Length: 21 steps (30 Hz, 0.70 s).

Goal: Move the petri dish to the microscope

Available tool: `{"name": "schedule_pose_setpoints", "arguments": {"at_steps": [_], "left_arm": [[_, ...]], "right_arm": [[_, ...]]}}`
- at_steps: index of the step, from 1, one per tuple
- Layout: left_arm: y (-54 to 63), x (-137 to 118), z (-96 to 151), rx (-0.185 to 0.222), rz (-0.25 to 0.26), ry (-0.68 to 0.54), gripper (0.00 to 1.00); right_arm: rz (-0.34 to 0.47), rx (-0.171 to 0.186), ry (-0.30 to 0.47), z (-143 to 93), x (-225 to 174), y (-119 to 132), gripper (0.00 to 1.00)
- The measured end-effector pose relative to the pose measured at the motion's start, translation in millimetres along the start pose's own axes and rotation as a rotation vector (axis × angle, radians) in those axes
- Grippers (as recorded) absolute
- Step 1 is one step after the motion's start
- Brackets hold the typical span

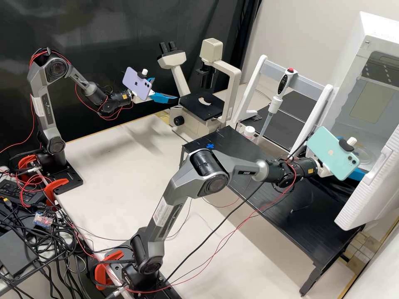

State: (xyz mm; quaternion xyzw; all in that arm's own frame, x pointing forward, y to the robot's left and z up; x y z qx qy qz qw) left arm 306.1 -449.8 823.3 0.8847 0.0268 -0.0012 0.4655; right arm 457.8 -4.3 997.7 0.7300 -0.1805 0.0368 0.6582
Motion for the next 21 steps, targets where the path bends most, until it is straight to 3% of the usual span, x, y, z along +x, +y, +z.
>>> {"name": "schedule_pose_setpoints", "arguments": {"at_steps": [12,16,21], "left_arm": [[0.0,0.0,0.0,0.0,0.0,0.0,1.0],[0.0,0.0,0.0,0.0,0.0,0.0,1.0],[0.0,0.0,0.0,0.0,0.0,0.0,1.0]], "right_arm": [[-0.076,-0.006,-0.004,-8.3,36.1,-22.9,1.0],[-0.106,-0.028,-0.01,-8.0,41.4,-35.0,1.0],[-0.134,-0.094,-0.014,-6.4,47.0,-48.7,1.0]]}}
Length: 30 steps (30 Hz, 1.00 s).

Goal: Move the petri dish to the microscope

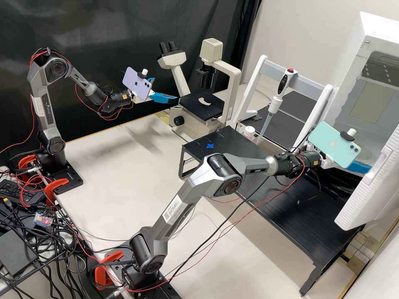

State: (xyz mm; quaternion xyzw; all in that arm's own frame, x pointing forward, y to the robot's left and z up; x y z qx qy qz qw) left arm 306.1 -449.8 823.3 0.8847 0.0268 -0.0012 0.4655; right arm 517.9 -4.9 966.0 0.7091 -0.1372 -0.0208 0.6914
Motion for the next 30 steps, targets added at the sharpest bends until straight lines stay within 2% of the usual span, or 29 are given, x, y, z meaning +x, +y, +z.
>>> {"name": "schedule_pose_setpoints", "arguments": {"at_steps": [4,9,18,30], "left_arm": [[0.0,0.0,0.0,0.0,0.0,0.0,1.0],[0.0,0.0,0.0,0.0,0.0,0.0,1.0],[0.0,0.0,0.0,0.0,0.0,0.0,1.0],[0.0,0.0,0.0,0.0,0.0,0.0,1.0]], "right_arm": [[-0.007,-0.024,-0.005,0.9,4.0,-6.5,1.0],[-0.005,-0.016,-0.011,2.5,6.0,-9.6,1.0],[0.027,-0.053,-0.008,5.1,9.7,-9.7,1.0],[0.058,-0.056,-0.001,7.3,25.0,-10.7,1.0]]}}
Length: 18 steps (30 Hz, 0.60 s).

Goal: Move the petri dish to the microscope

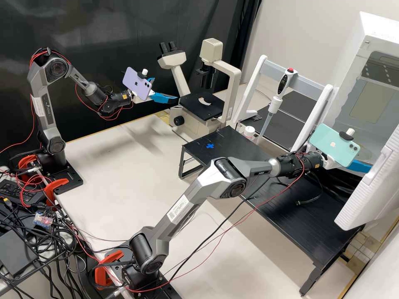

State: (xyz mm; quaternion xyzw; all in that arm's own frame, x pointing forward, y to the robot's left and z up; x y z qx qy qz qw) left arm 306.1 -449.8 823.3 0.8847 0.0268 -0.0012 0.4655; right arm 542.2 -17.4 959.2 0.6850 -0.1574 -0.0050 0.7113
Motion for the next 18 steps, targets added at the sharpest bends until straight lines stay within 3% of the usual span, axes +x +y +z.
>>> {"name": "schedule_pose_setpoints", "arguments": {"at_steps": [7,8,10,13,17,18], "left_arm": [[0.0,0.0,0.0,0.0,0.0,0.0,1.0],[0.0,0.0,0.0,0.0,0.0,0.0,1.0],[0.0,0.0,0.0,0.0,0.0,0.0,1.0],[0.0,0.0,0.0,0.0,0.0,0.0,1.0],[0.0,0.0,0.0,0.0,0.0,0.0,1.0],[0.0,0.0,0.0,0.0,0.0,0.0,1.0]], "right_arm": [[0.003,0.009,0.012,2.8,8.0,-4.9,1.0],[0.001,0.017,0.02,2.2,8.7,-5.5,0.0],[-0.017,0.039,0.036,0.5,9.7,-5.3,0.0],[-0.047,0.032,0.051,0.4,10.3,-6.3,0.0],[-0.083,0.052,0.073,-0.7,10.1,-8.6,0.0],[-0.09,0.068,0.076,0.5,10.2,-7.7,0.0]]}}
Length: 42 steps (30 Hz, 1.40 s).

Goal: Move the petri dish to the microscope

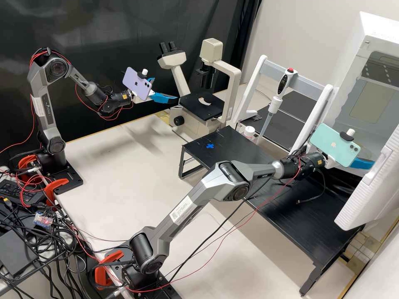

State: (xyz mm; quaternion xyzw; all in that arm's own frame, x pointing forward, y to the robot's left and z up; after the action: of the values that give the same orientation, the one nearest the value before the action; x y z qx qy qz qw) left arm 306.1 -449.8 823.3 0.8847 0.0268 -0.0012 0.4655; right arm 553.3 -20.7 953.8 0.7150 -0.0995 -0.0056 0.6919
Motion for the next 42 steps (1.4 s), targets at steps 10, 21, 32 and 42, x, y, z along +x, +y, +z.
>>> {"name": "schedule_pose_setpoints", "arguments": {"at_steps": [10,21,32,42], "left_arm": [[0.0,0.0,0.0,0.0,0.0,0.0,1.0],[0.0,0.0,0.0,0.0,0.0,0.0,1.0],[0.0,0.0,0.0,0.0,0.0,0.0,1.0],[0.0,0.0,0.0,0.0,0.0,0.0,1.0]], "right_arm": [[-0.051,-0.006,0.006,1.9,-0.2,0.3,0.0],[-0.054,-0.01,0.006,2.2,-0.2,0.4,0.0],[-0.049,-0.008,-0.001,5.7,-0.5,3.1,0.0],[-0.059,-0.002,-0.008,7.9,-3.8,1.9,0.0]]}}
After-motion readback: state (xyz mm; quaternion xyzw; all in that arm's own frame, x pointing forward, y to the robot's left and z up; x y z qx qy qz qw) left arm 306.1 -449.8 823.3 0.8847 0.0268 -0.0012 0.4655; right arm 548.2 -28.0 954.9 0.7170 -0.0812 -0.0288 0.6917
